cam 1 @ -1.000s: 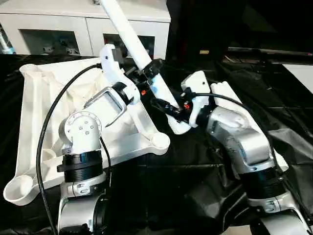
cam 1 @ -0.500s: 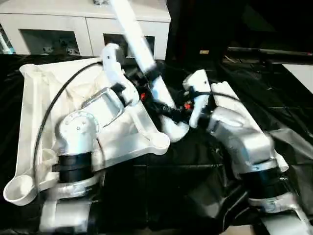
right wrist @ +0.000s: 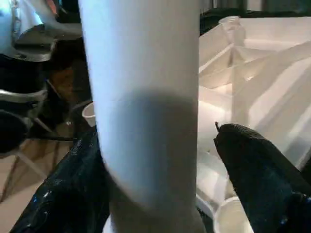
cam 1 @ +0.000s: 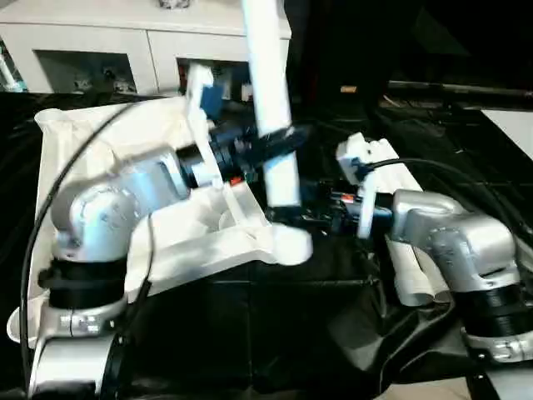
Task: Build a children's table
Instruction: Pick table leg
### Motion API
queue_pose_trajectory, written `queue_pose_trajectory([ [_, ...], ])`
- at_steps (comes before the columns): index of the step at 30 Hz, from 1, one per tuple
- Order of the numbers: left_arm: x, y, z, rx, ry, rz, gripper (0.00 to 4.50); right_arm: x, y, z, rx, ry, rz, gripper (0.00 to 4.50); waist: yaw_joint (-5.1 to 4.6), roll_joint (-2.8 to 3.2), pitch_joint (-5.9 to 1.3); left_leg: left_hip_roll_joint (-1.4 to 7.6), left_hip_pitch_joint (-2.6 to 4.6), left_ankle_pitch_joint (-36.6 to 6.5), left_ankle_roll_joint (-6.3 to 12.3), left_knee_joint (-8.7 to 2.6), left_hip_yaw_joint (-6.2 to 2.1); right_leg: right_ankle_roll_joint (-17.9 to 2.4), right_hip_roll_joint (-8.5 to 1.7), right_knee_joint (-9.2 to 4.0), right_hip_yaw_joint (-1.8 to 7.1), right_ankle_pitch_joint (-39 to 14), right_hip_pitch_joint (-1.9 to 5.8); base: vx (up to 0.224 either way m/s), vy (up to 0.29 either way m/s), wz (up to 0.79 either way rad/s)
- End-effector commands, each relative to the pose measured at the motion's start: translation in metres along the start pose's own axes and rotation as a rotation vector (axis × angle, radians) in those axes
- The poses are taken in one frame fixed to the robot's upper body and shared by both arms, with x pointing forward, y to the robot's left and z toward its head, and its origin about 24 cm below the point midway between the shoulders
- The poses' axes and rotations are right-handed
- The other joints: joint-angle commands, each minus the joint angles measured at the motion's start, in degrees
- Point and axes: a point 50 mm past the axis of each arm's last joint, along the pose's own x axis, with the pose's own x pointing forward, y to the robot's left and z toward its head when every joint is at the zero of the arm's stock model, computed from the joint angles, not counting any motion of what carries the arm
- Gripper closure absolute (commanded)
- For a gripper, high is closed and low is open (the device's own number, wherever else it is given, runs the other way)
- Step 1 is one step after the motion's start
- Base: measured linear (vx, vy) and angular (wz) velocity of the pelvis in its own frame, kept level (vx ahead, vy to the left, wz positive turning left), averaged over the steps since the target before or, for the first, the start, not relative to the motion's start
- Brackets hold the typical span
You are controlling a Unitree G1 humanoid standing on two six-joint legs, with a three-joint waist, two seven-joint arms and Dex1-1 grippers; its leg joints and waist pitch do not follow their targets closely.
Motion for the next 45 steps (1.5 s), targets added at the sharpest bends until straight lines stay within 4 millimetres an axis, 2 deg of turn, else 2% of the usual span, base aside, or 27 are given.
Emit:
queue_pose_trajectory([
  [1, 0.002, -0.008, 0.007, 0.021, -0.020, -0.068, 2.68, -0.004, 0.005, 0.003, -0.003, -0.001, 0.025, 1.29, 0.13, 0.28, -3.79, 3.48, 1.26, -4.77, -0.32, -3.71, -1.20, -12.09, -4.93, -4.01, 2.84, -0.34, 2.77, 0.000, 0.000, 0.00],
  [13, 0.000, -0.007, 0.004, 0.018, -0.005, -0.091, 2.68, -0.006, 0.013, 0.002, 0.051, -0.005, 0.087, 2.36, 0.29, 0.31, -3.86, 3.50, 1.33, -4.75, -1.09, -3.72, -1.24, -11.68, -4.91, -3.98, 2.82, -0.53, 2.75, 0.000, 0.000, 0.00],
  [22, -0.001, -0.005, 0.004, 0.014, -0.003, -0.087, 2.68, -0.004, 0.014, 0.000, 0.055, -0.004, 0.074, 2.52, 0.31, 0.36, -3.91, 3.47, 1.30, -4.53, -1.28, -3.66, -1.24, -11.83, -4.95, -3.91, 2.83, -0.14, 2.78, 0.000, 0.000, 0.00],
  [23, -0.001, -0.003, 0.003, 0.018, -0.004, -0.067, 2.68, -0.003, 0.012, 0.001, 0.043, -0.013, 0.044, 2.52, 0.30, 0.39, -3.89, 3.45, 1.28, -4.59, -1.35, -3.67, -1.25, -11.80, -4.92, -3.91, 2.82, -0.20, 2.77, 0.000, 0.000, 0.00],
  [24, 0.000, 0.002, 0.003, 0.025, -0.005, -0.008, 2.12, -0.001, 0.005, 0.003, 0.010, -0.042, -0.031, 2.52, 0.23, 0.43, -3.86, 3.47, 1.31, -5.02, -1.57, -3.70, -1.24, -11.67, -4.93, -4.00, 2.81, -0.75, 2.63, 0.000, 0.000, 0.00],
  [25, 0.000, 0.003, 0.003, 0.025, -0.005, 0.002, 1.98, 0.000, 0.004, 0.004, 0.005, -0.048, -0.046, 2.52, 0.23, 0.43, -3.86, 3.47, 1.31, -5.02, -1.57, -3.70, -1.24, -11.67, -4.93, -4.00, 2.81, -0.75, 2.63, 0.000, 0.000, 0.00],
  [26, 0.001, 0.006, 0.003, 0.015, -0.014, 0.032, 1.98, 0.001, 0.002, 0.005, -0.004, -0.063, -0.077, 2.52, 0.13, 0.30, -3.83, 3.39, 1.21, -5.29, -1.85, -3.72, -1.22, -11.46, -4.98, -4.04, 2.85, -1.27, 2.69, 0.000, 0.000, 0.00],
  [28, 0.002, 0.011, 0.003, -0.010, -0.036, 0.081, 1.77, 0.003, -0.003, 0.008, -0.028, -0.085, -0.133, 2.57, 0.07, 0.63, -3.85, 3.46, 1.38, -6.10, -2.78, -3.78, -1.25, -11.07, -5.01, -4.12, 2.87, -2.51, 2.57, 0.000, 0.000, 0.00],
  [29, 0.004, 0.013, 0.003, -0.017, -0.054, 0.107, 1.62, 0.005, -0.005, 0.009, -0.038, -0.091, -0.161, 2.59, 0.06, 0.55, -3.85, 3.47, 1.41, -6.26, -3.00, -3.79, -1.27, -11.13, -5.01, -4.12, 2.86, -2.59, 2.57, 0.000, 0.000, 0.00],
  [30, 0.006, 0.016, 0.003, -0.029, -0.079, 0.159, 1.55, 0.008, -0.008, 0.010, -0.069, -0.094, -0.207, 2.60, 0.14, 0.66, -3.94, 3.50, 1.45, -6.06, -3.13, -3.75, -1.28, -11.21, -4.95, -4.03, 2.87, -1.73, 2.61, 0.000, 0.000, 0.00],
  [31, 0.008, 0.019, 0.002, -0.028, -0.088, 0.195, 1.55, 0.011, -0.009, 0.011, -0.091, -0.097, -0.231, 2.60, 0.11, 0.51, -3.90, 3.46, 1.34, -5.84, -3.35, -3.76, -1.31, -11.32, -4.94, -4.06, 2.87, -0.86, 2.66, 0.000, 0.000, 0.00],
  [32, 0.008, 0.019, 0.002, -0.027, -0.089, 0.199, 1.55, 0.011, -0.009, 0.012, -0.093, -0.097, -0.233, 2.60, 0.19, 0.55, -3.96, 3.49, 1.32, -5.55, -3.15, -3.75, -1.33, -11.07, -4.93, -3.97, 2.89, 0.11, 2.73, 0.000, 0.000, 0.00],
  [34, 0.013, 0.029, -0.004, -0.006, -0.089, 0.347, 1.44, 0.019, -0.011, 0.014, -0.152, -0.107, -0.303, 2.61, 0.09, 0.60, -3.95, 3.39, 1.26, -5.35, -2.94, -3.79, -1.39, -10.49, -4.92, -3.98, 2.87, 0.51, 2.88, 0.000, 0.000, 0.00],
  [35, 0.015, 0.033, -0.006, -0.004, -0.099, 0.416, 1.10, 0.023, -0.012, 0.015, -0.170, -0.113, -0.333, 2.61, 0.07, 0.66, -4.01, 3.59, 1.15, -5.07, -3.04, -3.78, -1.47, -10.53, -5.06, -3.92, 2.91, 1.00, 2.90, 0.000, 0.000, 0.00],
  [36, 0.017, 0.038, -0.007, 0.015, -0.110, 0.478, 1.10, 0.027, -0.013, 0.015, -0.207, -0.103, -0.364, 2.61, 0.01, 0.39, -4.01, 3.37, 1.21, -5.17, -2.91, -3.69, -1.38, -10.22, -4.93, -4.07, 2.90, 1.02, 2.99, 0.000, 0.000, 0.00],
  [38, 0.018, 0.043, -0.007, 0.010, -0.151, 0.557, 1.10, 0.034, -0.015, 0.013, -0.257, -0.086, -0.421, 2.61, 0.03, 0.55, -4.11, 3.42, 1.22, -4.76, -2.70, -3.65, -1.50, -9.55, -5.03, -3.97, 2.93, 1.56, 3.04, 0.000, 0.000, 0.00],
  [39, 0.019, 0.045, -0.006, 0.003, -0.169, 0.583, 1.10, 0.037, -0.017, 0.013, -0.284, -0.079, -0.446, 2.61, -0.10, 0.49, -4.05, 3.49, 1.07, -4.50, -2.78, -3.69, -1.53, -9.51, -4.97, -3.96, 2.92, 2.04, 2.99, 0.000, 0.000, 0.00],
  [44, 0.020, 0.054, -0.002, 0.015, -0.214, 0.716, 1.10, 0.048, -0.020, 0.011, -0.339, -0.064, -0.514, 2.62, -0.20, 0.50, -4.06, 3.38, 1.22, -4.80, -2.20, -3.65, -1.48, -9.66, -4.79, -3.90, 2.92, 3.58, 2.99, 0.000, 0.000, 0.00],
  [45, 0.019, 0.054, -0.002, 0.019, -0.218, 0.730, 1.28, 0.049, -0.020, 0.010, -0.346, -0.062, -0.517, 2.62, -0.21, 0.54, -4.04, 3.40, 1.20, -4.88, -2.21, -3.67, -1.52, -9.58, -4.79, -3.86, 2.91, 3.52, 2.98, 0.000, 0.000, 0.00],
])
